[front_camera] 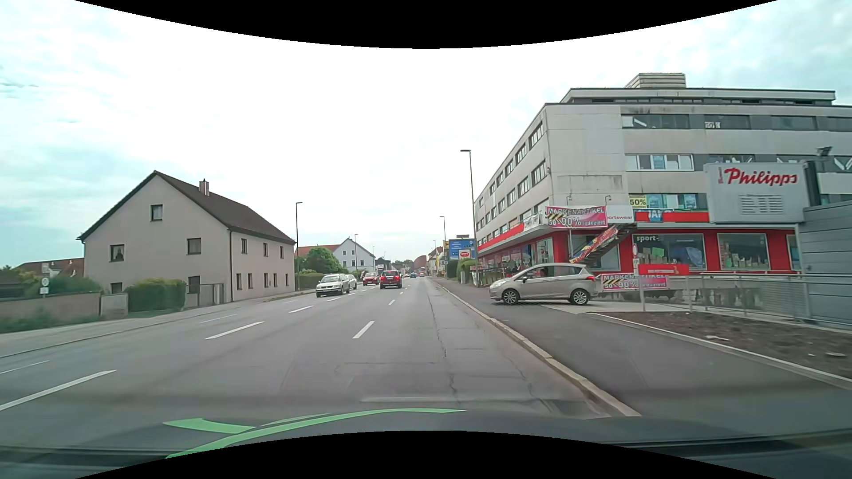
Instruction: Follow the waypoints while adhering to traffic rules and regulations
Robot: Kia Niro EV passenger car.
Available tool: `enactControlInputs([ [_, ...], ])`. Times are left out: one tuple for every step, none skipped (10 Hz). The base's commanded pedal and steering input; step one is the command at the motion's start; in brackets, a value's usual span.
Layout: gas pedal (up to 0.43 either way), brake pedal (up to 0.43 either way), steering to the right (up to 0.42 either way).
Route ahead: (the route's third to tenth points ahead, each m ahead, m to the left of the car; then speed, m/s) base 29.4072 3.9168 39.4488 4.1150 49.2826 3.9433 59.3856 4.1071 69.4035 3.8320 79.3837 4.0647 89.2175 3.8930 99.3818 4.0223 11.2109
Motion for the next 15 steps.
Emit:
enactControlInputs([
  [0.098,0.000,-0.006],
  [0.098,0.000,-0.005],
  [0.098,0.000,-0.006],
  [0.098,0.000,-0.006],
  [0.098,0.000,-0.005],
  [0.098,0.000,-0.006],
  [0.098,0.000,-0.006],
  [0.098,0.000,-0.006],
  [0.098,0.000,-0.005],
  [0.098,0.000,-0.005],
  [0.098,0.000,-0.004],
  [0.098,0.000,-0.004],
  [0.098,0.000,-0.003],
  [0.098,0.000,-0.002],
  [0.098,0.000,-0.002],
])
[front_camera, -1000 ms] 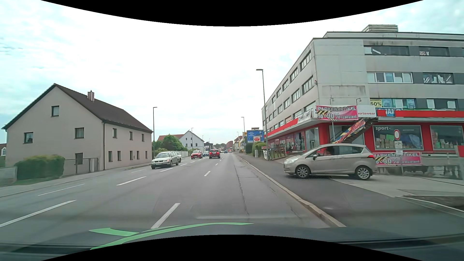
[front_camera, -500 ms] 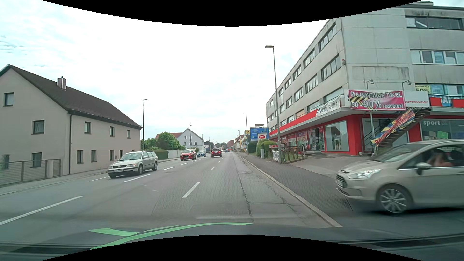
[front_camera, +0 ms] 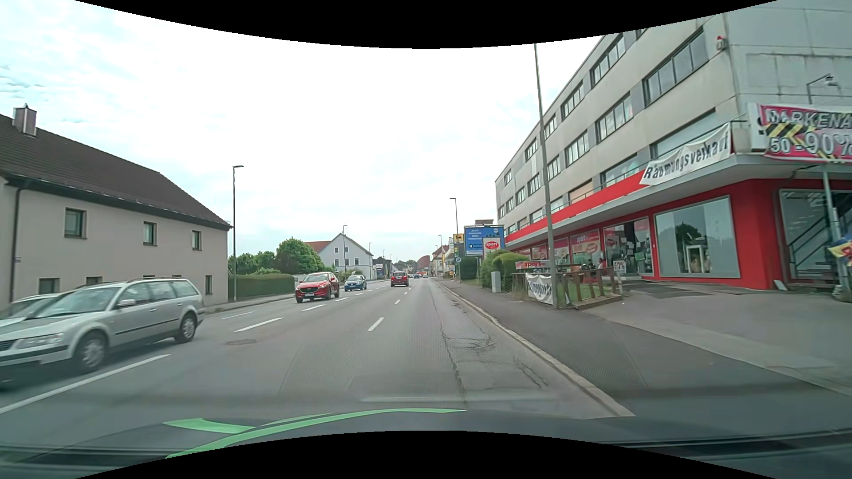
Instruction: Follow the waypoints while adhering to traffic rules and regulations
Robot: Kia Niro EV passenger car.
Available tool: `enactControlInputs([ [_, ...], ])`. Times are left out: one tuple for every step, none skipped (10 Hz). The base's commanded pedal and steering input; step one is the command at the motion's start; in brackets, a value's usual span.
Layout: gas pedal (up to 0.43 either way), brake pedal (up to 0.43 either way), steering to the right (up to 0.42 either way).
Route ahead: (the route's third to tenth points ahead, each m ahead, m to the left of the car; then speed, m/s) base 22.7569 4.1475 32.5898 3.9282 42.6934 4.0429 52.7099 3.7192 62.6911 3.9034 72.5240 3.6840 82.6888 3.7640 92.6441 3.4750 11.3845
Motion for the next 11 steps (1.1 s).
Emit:
enactControlInputs([
  [0.098,0.000,-0.001],
  [0.087,0.000,-0.001],
  [0.087,0.000,-0.001],
  [0.087,0.000,-0.001],
  [0.087,0.000,-0.001],
  [0.087,0.000,-0.001],
  [0.087,0.000,-0.001],
  [0.087,0.000,-0.001],
  [0.087,0.000,-0.001],
  [0.079,0.000,-0.001],
  [0.079,0.000,-0.001],
])
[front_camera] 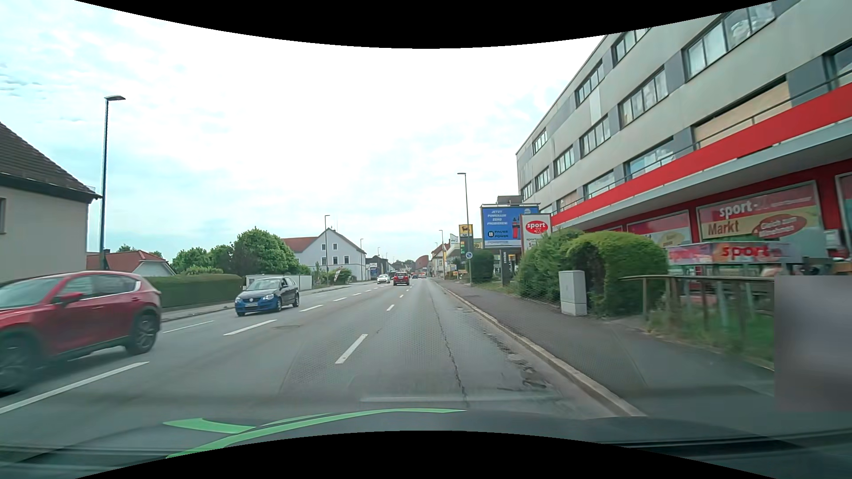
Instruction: Follow the waypoints while adhering to traffic rules and regulations
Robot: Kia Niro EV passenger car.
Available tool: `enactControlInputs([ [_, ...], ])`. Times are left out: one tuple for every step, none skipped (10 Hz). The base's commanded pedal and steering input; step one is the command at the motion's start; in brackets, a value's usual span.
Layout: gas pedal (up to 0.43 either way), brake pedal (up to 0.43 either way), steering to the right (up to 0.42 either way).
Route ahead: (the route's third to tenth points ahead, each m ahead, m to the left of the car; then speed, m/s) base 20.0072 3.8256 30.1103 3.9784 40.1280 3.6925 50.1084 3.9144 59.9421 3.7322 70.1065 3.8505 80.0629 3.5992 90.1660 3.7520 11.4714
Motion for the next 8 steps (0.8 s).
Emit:
enactControlInputs([
  [0.079,0.000,-0.001],
  [0.079,0.000,-0.001],
  [0.079,0.000,-0.003],
  [0.079,0.000,-0.002],
  [0.079,0.000,-0.003],
  [0.079,0.000,-0.003],
  [0.079,0.000,-0.004],
  [0.079,0.000,-0.004],
])
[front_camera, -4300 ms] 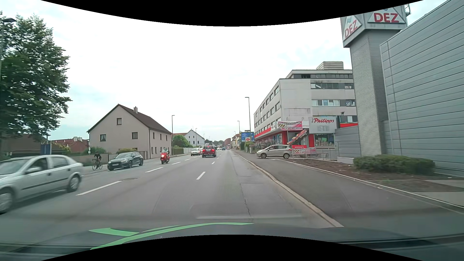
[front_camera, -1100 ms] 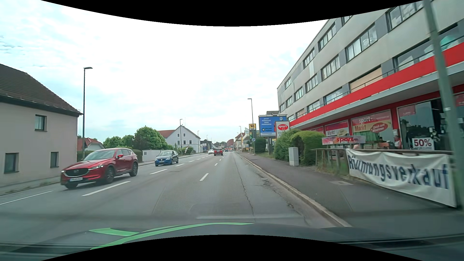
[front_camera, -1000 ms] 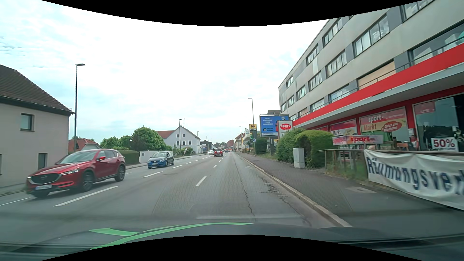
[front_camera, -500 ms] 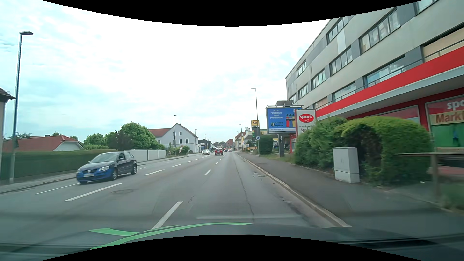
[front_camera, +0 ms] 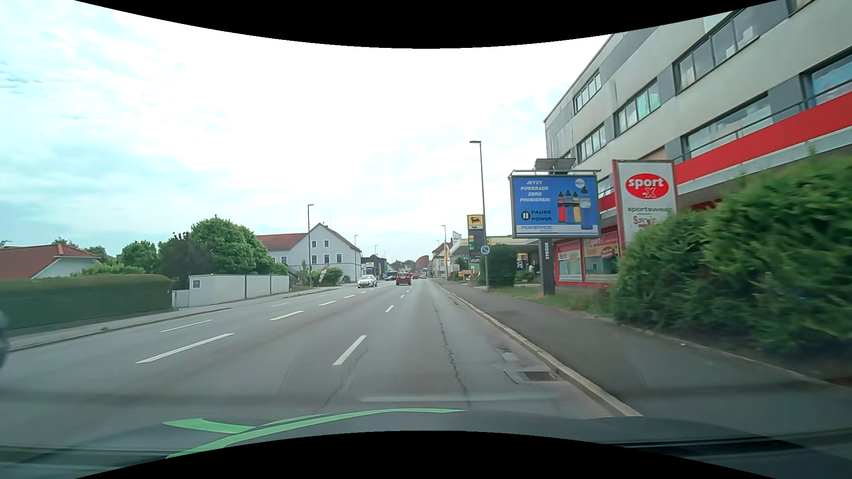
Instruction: Follow the waypoints while adhering to traffic rules and regulations
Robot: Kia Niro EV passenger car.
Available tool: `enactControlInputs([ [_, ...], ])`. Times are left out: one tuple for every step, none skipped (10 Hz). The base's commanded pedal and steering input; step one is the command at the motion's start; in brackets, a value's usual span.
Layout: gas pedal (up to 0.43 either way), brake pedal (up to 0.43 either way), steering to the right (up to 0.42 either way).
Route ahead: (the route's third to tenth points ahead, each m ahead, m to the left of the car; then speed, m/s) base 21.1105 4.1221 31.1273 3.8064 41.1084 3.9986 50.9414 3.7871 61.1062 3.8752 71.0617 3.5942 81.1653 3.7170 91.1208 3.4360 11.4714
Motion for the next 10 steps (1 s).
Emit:
enactControlInputs([
  [0.079,0.000,-0.004],
  [0.079,0.000,-0.005],
  [0.079,0.000,-0.005],
  [0.079,0.000,-0.005],
  [0.079,0.000,-0.005],
  [0.079,0.000,-0.004],
  [0.079,0.000,-0.004],
  [0.079,0.000,-0.003],
  [0.079,0.000,-0.002],
  [0.079,0.000,-0.003],
])
